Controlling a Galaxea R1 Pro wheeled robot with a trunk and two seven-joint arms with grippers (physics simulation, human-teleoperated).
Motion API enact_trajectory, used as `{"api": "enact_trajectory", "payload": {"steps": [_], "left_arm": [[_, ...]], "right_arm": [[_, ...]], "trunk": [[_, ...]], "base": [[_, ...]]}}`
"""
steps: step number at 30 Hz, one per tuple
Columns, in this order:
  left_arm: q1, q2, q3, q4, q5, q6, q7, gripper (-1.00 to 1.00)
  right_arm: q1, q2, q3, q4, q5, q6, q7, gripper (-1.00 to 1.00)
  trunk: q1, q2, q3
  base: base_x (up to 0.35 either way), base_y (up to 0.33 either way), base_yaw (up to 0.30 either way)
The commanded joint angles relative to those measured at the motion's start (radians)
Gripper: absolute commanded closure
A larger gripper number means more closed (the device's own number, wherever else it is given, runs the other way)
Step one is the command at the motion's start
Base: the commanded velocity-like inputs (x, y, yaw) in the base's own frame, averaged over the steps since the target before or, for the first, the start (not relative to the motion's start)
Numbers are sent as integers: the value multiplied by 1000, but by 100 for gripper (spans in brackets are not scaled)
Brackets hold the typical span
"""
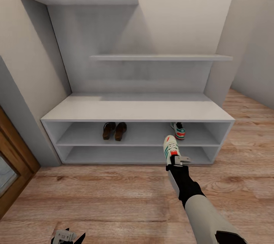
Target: Pick up the two gym shoes and the two sandals from the corridor floor and place them onto the hallstand (shoe rack) in the corridor, making sure they are on the rack and not on the floor. Arrange them so the two gym shoes are next to each other and the two sandals are next to each other.
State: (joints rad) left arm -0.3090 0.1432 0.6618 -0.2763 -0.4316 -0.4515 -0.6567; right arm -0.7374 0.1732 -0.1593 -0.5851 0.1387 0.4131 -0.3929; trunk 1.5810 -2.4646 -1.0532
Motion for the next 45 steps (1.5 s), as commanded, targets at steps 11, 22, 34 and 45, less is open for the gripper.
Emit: {"api": "enact_trajectory", "payload": {"steps": [11,22,34,45], "left_arm": [[-1,-1,9,0,-8,-3,-4,-100],[0,-1,9,0,-7,-4,-4,-100],[1,1,9,0,-7,-3,-3,-100],[1,1,9,0,-7,-3,-2,-100]], "right_arm": [[0,1,-5,-2,10,7,2,100],[0,1,-5,-5,10,7,2,100],[0,1,-2,-1,12,7,2,100],[0,1,-2,-1,12,7,2,100]], "trunk": [[0,0,-7],[0,0,-19],[0,0,-20],[0,0,-20]], "base": [[0,0,0],[0,0,0],[0,0,0],[0,0,0]]}}
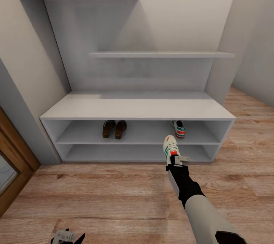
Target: Pick up the two gym shoes and the two sandals from the corridor floor and place them onto the hallstand (shoe rack) in the corridor, making sure they are on the rack and not on the floor. Arrange them so the two gym shoes are next to each other and the two sandals are next to each other.
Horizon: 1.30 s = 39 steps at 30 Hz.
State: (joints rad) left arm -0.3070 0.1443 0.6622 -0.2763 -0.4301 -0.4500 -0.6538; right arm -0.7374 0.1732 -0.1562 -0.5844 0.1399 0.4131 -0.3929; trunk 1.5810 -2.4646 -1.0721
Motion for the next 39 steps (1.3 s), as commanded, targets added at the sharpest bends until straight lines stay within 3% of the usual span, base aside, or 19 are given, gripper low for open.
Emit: {"api": "enact_trajectory", "payload": {"steps": [1,23,29,32,35,39], "left_arm": [[-1,0,9,0,-9,-4,-4,-100],[0,9,7,-1,-9,-8,-9,-100],[34,84,9,-11,-2,-12,-75,-100],[39,123,15,-6,2,-12,-151,-100],[44,162,19,-4,7,-13,-279,-100],[57,174,20,-6,10,-13,-320,-100]], "right_arm": [[0,1,-5,-2,10,7,2,100],[0,1,-5,-1,10,7,2,100],[1,1,-5,0,10,7,3,100],[1,1,-5,0,10,7,3,100],[1,1,-5,0,12,7,3,100],[1,1,-5,0,12,6,3,100]], "trunk": [[0,0,-1],[0,0,-1],[0,0,-1],[0,0,-1],[0,0,-1],[0,0,-1]], "base": [[0,0,0],[26,0,0],[0,0,0],[0,0,0],[0,0,0],[0,0,0]]}}
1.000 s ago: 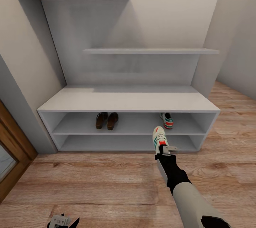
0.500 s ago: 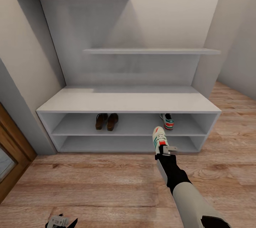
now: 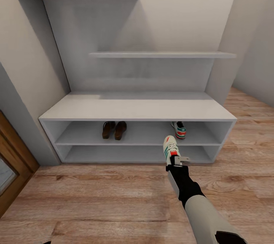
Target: Pick up the two gym shoes and the two sandals from the corridor floor and place them onto the hallstand (shoe rack) in the corridor, making sure they are on the rack and not on the floor. Arrange them so the two gym shoes are next to each other and the two sandals are next to each other.
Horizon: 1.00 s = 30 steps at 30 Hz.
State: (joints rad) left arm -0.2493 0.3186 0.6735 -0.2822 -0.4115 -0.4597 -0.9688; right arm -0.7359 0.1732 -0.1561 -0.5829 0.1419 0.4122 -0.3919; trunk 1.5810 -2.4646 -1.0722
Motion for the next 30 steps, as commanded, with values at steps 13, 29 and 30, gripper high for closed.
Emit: {"api": "enact_trajectory", "payload": {"steps": [13,29,30], "left_arm": [[83,18,129,-22,260,-67,-40,-100],[84,25,142,-279,288,180,-36,-100],[84,24,142,-283,287,183,-36,-100]], "right_arm": [[0,1,-5,22,12,4,2,100],[0,1,-4,38,10,3,1,100],[0,1,-4,38,10,3,1,100]], "trunk": [[0,0,-1],[0,0,-1],[0,0,-1]], "base": [[0,0,0],[0,0,0],[0,0,0]]}}
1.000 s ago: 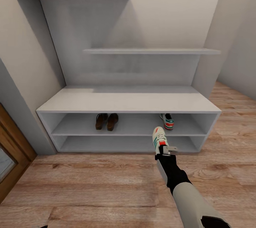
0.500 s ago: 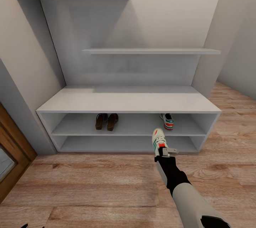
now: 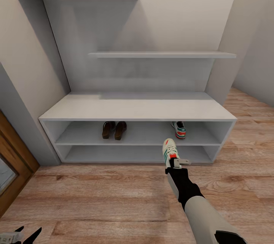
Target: Pick up the two gym shoes and the two sandals from the corridor floor and place them onto the hallstand (shoe rack) in the corridor, making sure they are on the rack and not on the floor. Arrange them so the two gym shoes are next to each other and the two sandals are next to each other.
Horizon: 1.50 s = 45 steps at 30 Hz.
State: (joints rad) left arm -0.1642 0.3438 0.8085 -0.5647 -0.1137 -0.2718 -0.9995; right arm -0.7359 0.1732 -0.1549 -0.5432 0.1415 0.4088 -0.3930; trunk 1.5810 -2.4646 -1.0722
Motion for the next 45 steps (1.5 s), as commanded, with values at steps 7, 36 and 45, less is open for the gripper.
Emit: {"api": "enact_trajectory", "payload": {"steps": [7,36,45], "left_arm": [[-1,-3,4,-4,-18,6,-1,-100],[-1,-7,-3,13,-22,8,1,-100],[-1,-7,-5,15,-22,8,1,-100]], "right_arm": [[0,1,-5,-1,9,7,2,100],[1,1,-6,3,11,2,-3,100],[1,1,-9,42,11,-32,-2,100]], "trunk": [[0,0,-1],[0,0,-1],[0,0,-1]], "base": [[45,0,0],[150,0,0],[0,0,0]]}}
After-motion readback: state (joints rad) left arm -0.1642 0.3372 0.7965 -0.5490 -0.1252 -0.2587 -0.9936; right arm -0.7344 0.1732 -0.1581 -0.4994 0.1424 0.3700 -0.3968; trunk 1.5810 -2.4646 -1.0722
